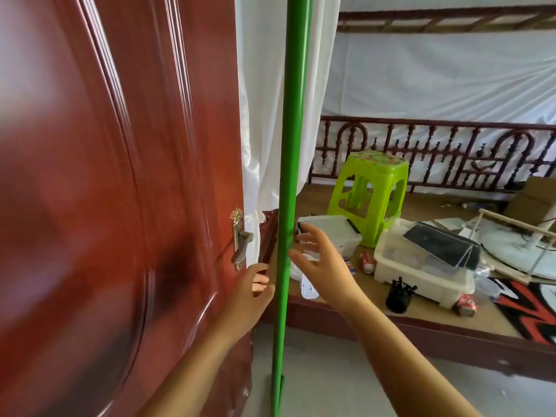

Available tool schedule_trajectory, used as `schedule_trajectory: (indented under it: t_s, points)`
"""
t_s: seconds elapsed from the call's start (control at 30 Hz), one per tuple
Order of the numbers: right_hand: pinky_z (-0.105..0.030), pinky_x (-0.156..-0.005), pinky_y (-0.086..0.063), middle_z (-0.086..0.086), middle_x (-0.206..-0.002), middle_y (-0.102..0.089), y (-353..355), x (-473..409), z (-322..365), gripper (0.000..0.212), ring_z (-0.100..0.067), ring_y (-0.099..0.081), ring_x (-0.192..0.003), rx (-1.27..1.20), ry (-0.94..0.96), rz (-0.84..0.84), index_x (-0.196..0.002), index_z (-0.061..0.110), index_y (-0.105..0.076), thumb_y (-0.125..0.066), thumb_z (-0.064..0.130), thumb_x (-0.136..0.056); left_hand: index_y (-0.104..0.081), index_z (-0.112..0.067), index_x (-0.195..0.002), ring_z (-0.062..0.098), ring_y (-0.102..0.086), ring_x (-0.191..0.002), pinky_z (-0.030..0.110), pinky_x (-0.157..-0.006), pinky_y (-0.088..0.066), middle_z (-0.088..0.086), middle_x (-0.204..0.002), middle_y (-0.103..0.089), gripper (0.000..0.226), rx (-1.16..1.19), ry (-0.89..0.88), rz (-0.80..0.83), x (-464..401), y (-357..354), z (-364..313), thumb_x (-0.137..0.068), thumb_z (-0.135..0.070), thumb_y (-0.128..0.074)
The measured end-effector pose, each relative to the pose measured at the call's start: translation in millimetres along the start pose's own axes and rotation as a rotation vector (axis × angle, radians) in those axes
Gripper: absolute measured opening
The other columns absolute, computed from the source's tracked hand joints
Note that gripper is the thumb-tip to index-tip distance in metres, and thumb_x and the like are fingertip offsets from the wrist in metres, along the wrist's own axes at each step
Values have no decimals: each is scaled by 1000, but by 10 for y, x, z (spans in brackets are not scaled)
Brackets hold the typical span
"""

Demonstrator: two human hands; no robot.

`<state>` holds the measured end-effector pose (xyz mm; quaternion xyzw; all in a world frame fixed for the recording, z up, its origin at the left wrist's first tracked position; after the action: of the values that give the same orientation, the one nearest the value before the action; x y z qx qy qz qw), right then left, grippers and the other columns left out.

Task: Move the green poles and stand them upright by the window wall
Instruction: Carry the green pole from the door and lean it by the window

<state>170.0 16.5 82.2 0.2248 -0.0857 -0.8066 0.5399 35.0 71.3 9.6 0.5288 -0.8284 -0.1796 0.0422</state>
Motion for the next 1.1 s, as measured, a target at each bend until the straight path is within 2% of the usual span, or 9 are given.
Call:
schedule_trajectory:
  t_s: [0.07,0.13,0.23,0.53,0.67,0.77,0.9,1.0,1.1]
  points:
    - [-29,-95,-46,-1,-121,-58,-139,-110,39,49,-11,-53,-109,17,1,45,-128,21,-43,-62,24,-83,-47,-17,-113,4,-56,-86,5,-71,-45,-9,-91,-56,30,-28,38,95,-107,-176,-14,-85,-8,-55]
    - [-37,-93,-50,-3,-114,-63,-235,-175,12,41,-15,-57,-103,64,-27,62,-121,18,-49,-62,24,-83,-48,-11,-118,15,-61,-93,24,-85,-51,0,-97,-62,35,-81,66,189,-195,-332,84,-84,-13,-57]
    - [-43,-90,-51,-6,-104,-67,-269,-216,-121,30,-20,-61,-97,78,-57,45,-111,14,-53,-61,25,-84,-52,-19,-108,24,-65,-96,44,-94,-50,8,-101,-66,24,-130,128,224,-259,-391,299,-84,-19,-57]
    - [-39,-87,-51,-11,-103,-67,-147,-233,-114,29,-24,-62,-97,130,-25,51,-111,9,-54,-58,23,-86,-57,-47,-85,22,-67,-91,48,-91,-51,3,-91,-70,15,-99,69,248,-343,-471,408,-77,-34,-58]
    - [-28,-77,-48,-2,-96,-65,74,-90,-173,15,-18,-61,-93,151,-64,-54,-101,19,-53,-57,23,-87,-56,-39,-87,16,-66,-85,44,-90,-53,-2,-85,-68,26,-77,-7,354,-297,-684,145,-84,-13,-59]
    - [-20,-72,-45,9,-85,-60,295,113,-192,11,-12,-59,-88,149,-102,-148,-96,23,-49,-56,22,-88,-57,-32,-90,19,-68,-87,43,-86,-55,7,-90,-71,16,-103,-86,458,-246,-936,36,-83,-17,-61]
    - [-34,-80,-50,-6,-97,-66,610,402,-223,17,-23,-62,-93,186,-177,-259,-100,11,-51,-54,23,-88,-56,-37,-80,15,-68,-82,39,-83,-56,-4,-81,-69,22,-99,-162,549,-135,-1283,-145,-82,-16,-63]
    - [-29,-77,-48,-10,-102,-64,858,674,-254,20,-23,-61,-94,205,-235,-344,-107,13,-50,-52,23,-89,-57,-34,-81,21,-68,-85,37,-82,-56,2,-83,-69,19,-98,-231,662,41,-1602,-324,-82,-16,-64]
    - [-39,-85,-51,-11,-104,-63,1112,992,-265,26,-25,-60,-96,240,-300,-427,-113,15,-48,-50,27,-90,-54,-36,-80,18,-66,-83,29,-79,-56,-3,-81,-66,21,-105,-315,752,256,-1933,-495,-81,-17,-64]
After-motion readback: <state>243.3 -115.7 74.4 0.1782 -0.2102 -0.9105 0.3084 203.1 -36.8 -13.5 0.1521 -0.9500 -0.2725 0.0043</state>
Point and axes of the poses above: each hand's wrist, its own x-axis away from the middle knuckle, its own y-axis out of the back of the hand, z = x × y, the point moved 8 cm from there along -x, towards the middle knuckle
